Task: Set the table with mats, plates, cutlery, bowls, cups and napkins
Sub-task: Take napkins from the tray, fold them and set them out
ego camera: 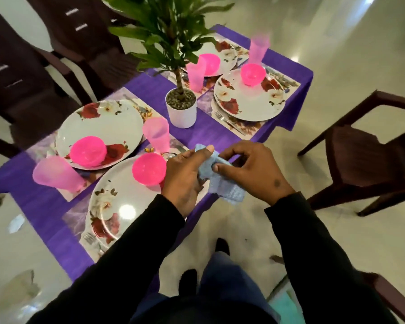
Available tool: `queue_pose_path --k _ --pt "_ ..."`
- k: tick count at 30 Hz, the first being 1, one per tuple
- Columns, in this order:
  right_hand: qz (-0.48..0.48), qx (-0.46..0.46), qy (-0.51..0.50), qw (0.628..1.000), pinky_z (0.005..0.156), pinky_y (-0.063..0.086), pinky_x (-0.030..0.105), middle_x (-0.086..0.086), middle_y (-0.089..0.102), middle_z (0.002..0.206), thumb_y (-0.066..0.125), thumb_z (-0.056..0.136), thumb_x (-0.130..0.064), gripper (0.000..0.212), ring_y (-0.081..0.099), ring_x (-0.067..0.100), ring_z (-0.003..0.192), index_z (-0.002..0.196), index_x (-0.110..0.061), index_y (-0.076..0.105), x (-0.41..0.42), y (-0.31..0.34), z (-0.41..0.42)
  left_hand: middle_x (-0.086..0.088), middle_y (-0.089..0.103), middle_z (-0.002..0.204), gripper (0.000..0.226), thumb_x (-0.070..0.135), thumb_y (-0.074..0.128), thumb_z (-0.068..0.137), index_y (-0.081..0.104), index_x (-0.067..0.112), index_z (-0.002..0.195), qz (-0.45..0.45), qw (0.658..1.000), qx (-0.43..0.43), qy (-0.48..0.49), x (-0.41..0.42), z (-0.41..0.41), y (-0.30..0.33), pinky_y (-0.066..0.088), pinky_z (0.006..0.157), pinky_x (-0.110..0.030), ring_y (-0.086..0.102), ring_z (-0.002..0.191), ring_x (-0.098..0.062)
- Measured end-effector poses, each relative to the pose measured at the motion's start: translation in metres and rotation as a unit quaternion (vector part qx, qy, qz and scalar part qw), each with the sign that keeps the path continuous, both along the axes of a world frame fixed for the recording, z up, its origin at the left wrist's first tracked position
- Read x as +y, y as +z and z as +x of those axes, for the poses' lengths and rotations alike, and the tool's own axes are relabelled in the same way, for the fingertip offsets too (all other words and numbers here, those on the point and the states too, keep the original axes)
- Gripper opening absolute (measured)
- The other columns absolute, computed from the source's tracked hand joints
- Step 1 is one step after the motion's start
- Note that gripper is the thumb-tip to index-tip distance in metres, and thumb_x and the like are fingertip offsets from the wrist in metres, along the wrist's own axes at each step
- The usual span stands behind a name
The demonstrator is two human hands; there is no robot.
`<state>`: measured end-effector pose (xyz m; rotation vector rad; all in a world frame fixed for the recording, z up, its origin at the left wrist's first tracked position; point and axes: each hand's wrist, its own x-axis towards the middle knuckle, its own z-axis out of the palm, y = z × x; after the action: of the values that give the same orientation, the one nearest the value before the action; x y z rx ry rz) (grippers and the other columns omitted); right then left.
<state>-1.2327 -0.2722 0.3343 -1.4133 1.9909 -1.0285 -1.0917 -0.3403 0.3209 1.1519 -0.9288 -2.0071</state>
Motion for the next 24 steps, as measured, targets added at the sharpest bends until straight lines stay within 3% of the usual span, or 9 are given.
queue_pose_path --k 4,6,9,13,15,18,20,22,24 --pt "-0.026 -0.082 -0.003 0.996 0.066 0.052 0.028 -0.009 0.071 0.071 0.075 0.084 -0.022 0.009 0.064 0.004 0.065 0.075 -0.020 0.076 -0.044 -0.005 -0.016 -0.021 0.075 0.106 0.023 0.009 0.070 0.092 0.072 -0.003 0.112 -0.026 0.999 -0.004 0.024 -0.016 -0.014 0.005 0.060 0.081 -0.032 0.073 0.091 -0.029" --pt "-0.031 -0.111 0.001 0.993 0.066 0.051 0.029 -0.010 0.070 0.067 0.074 0.084 -0.021 0.014 0.063 0.004 0.064 0.071 -0.025 0.074 -0.068 -0.011 -0.029 -0.021 0.075 0.104 0.023 0.008 0.072 0.091 0.072 -0.001 0.112 -0.044 0.998 -0.023 0.047 -0.027 -0.028 0.004 0.059 0.081 -0.031 0.073 0.090 -0.026" --pt "-0.013 -0.182 0.037 0.982 0.065 0.050 0.028 -0.003 0.072 0.069 0.074 0.087 -0.019 0.013 0.061 0.006 0.064 0.075 -0.016 0.077 -0.093 -0.014 -0.047 -0.017 0.077 0.095 0.014 0.008 0.071 0.092 0.074 -0.002 0.102 -0.034 0.990 -0.054 0.123 -0.041 -0.047 0.000 0.060 0.083 -0.033 0.073 0.085 -0.025" --pt "0.024 -0.243 0.086 0.966 0.050 0.030 0.022 0.010 0.037 0.056 0.067 0.094 -0.018 0.039 0.033 0.011 0.055 0.058 -0.007 0.056 -0.117 -0.013 -0.071 -0.017 0.075 0.082 0.013 0.010 0.072 0.092 0.072 -0.003 0.092 -0.024 0.978 -0.080 0.191 -0.054 -0.069 -0.001 0.061 0.072 -0.031 0.074 0.078 -0.028" --pt "0.046 -0.257 0.119 0.958 0.054 0.026 0.028 0.018 0.031 0.059 0.065 0.095 -0.025 0.050 0.029 0.017 0.060 0.059 0.002 0.046 -0.128 -0.016 -0.082 -0.017 0.075 0.082 0.013 0.012 0.073 0.092 0.072 -0.001 0.088 -0.032 0.971 -0.094 0.219 -0.059 -0.078 0.000 0.060 0.070 -0.032 0.074 0.078 -0.029" --pt "0.070 -0.263 0.199 0.942 0.060 0.039 0.037 0.034 0.056 0.073 0.068 0.092 -0.033 0.046 0.045 0.022 0.065 0.082 0.011 0.063 -0.137 -0.017 -0.092 -0.018 0.076 0.085 0.014 0.013 0.071 0.093 0.071 0.001 0.085 -0.047 0.957 -0.111 0.264 -0.062 -0.085 0.001 0.060 0.071 -0.035 0.075 0.080 -0.033" --pt "0.081 -0.265 0.236 0.932 0.069 0.056 0.042 0.023 0.071 0.089 0.076 0.086 -0.022 0.027 0.066 0.026 0.075 0.099 0.001 0.073 -0.138 -0.012 -0.097 -0.019 0.075 0.085 0.017 0.013 0.071 0.093 0.070 0.002 0.081 -0.058 0.947 -0.123 0.290 -0.061 -0.086 0.001 0.060 0.069 -0.034 0.075 0.079 -0.033" --pt "0.095 -0.262 0.255 0.926 0.078 0.061 0.038 0.012 0.076 0.093 0.082 0.078 -0.012 0.032 0.073 0.025 0.086 0.108 -0.005 0.072 -0.138 -0.008 -0.102 -0.018 0.075 0.082 0.018 0.015 0.071 0.093 0.070 0.007 0.077 -0.067 0.937 -0.138 0.314 -0.060 -0.087 0.001 0.058 0.066 -0.034 0.075 0.074 -0.030" --pt "0.089 -0.230 0.250 0.936 0.076 0.062 0.035 0.007 0.076 0.090 0.085 0.075 -0.012 0.033 0.074 0.020 0.083 0.105 -0.007 0.072 -0.142 -0.007 -0.105 -0.016 0.075 0.082 0.017 0.018 0.071 0.094 0.072 0.010 0.079 -0.077 0.931 -0.144 0.326 -0.060 -0.089 0.002 0.058 0.065 -0.034 0.074 0.073 -0.028"
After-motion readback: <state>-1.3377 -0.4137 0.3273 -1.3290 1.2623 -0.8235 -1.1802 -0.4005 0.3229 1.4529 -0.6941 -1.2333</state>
